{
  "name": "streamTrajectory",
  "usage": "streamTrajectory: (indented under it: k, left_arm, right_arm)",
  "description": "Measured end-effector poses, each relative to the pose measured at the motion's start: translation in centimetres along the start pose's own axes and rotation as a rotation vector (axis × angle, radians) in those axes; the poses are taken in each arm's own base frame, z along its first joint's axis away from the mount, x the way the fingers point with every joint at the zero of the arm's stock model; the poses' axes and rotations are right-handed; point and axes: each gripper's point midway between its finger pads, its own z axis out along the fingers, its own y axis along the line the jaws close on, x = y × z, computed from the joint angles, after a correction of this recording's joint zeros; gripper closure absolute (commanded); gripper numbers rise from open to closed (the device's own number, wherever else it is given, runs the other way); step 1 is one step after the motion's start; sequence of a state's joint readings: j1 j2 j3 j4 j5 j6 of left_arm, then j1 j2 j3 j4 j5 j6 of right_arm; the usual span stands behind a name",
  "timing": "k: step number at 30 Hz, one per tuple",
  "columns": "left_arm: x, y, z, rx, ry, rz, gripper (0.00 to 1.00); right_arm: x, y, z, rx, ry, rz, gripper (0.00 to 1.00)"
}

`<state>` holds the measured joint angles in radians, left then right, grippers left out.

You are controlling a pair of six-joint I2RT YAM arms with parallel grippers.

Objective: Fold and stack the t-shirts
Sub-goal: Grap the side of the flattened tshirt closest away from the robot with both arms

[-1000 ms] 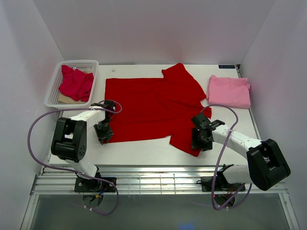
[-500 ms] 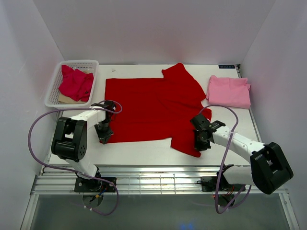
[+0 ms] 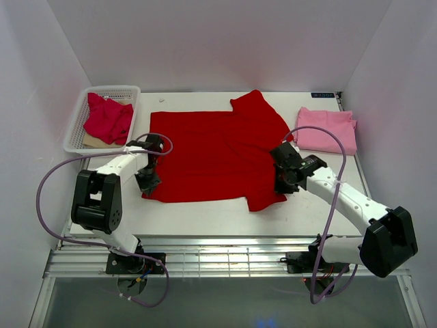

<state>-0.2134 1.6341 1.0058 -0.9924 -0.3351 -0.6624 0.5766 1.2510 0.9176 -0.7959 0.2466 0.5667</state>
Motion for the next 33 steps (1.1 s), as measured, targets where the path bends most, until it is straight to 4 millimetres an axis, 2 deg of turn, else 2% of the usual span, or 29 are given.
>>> streamTrajectory:
  k: [5, 10, 16, 23, 24, 25, 27, 28, 29, 32, 33]
  left_arm:
    - [-3.4, -1.1, -2.3, 0.046, -0.096, -0.037, 1.00]
    - [-5.4, -1.5, -3.8, 0.062, -0.148, -0.052, 1.00]
    - [-7.8, -1.8, -5.5, 0.075, -0.207, -0.071, 1.00]
    - [-10.3, -3.1, -5.9, 0.087, -0.231, -0.055, 1.00]
    - [-10.3, -3.2, -5.7, 0.087, -0.225, -0.050, 1.00]
    - [-10.1, -3.3, -5.5, 0.086, -0.215, -0.043, 0.91]
    - [-9.1, -3.0, -4.8, 0.075, -0.183, -0.023, 0.85]
    - [-8.3, -2.8, -4.2, 0.063, -0.161, -0.015, 0.76]
    - [-7.4, -2.5, -3.5, 0.049, -0.137, -0.004, 0.71]
    - [-4.0, -1.2, -1.5, -0.002, -0.037, 0.020, 0.63]
    - [-2.9, -0.8, -1.1, -0.014, -0.009, 0.022, 0.63]
  right_arm:
    - [-0.8, -0.3, 0.5, 0.046, -0.002, -0.026, 0.92]
    - [-2.7, 0.0, 1.2, 0.088, 0.001, -0.061, 0.92]
    - [-8.7, 1.3, 1.4, 0.102, -0.079, -0.077, 0.92]
    - [-14.1, 0.0, 2.2, 0.133, -0.125, -0.067, 0.92]
    - [-14.6, -0.2, 2.4, 0.137, -0.127, -0.067, 0.92]
    - [-15.0, -0.3, 2.6, 0.141, -0.126, -0.072, 0.92]
    - [-15.6, -0.2, 3.2, 0.144, -0.122, -0.082, 0.92]
    - [-15.7, -0.1, 3.4, 0.144, -0.120, -0.088, 0.92]
    - [-15.7, -0.1, 3.6, 0.142, -0.115, -0.095, 0.92]
    - [-15.5, 0.2, 3.8, 0.129, -0.103, -0.106, 0.92]
    - [-15.4, 0.3, 3.9, 0.122, -0.101, -0.108, 0.92]
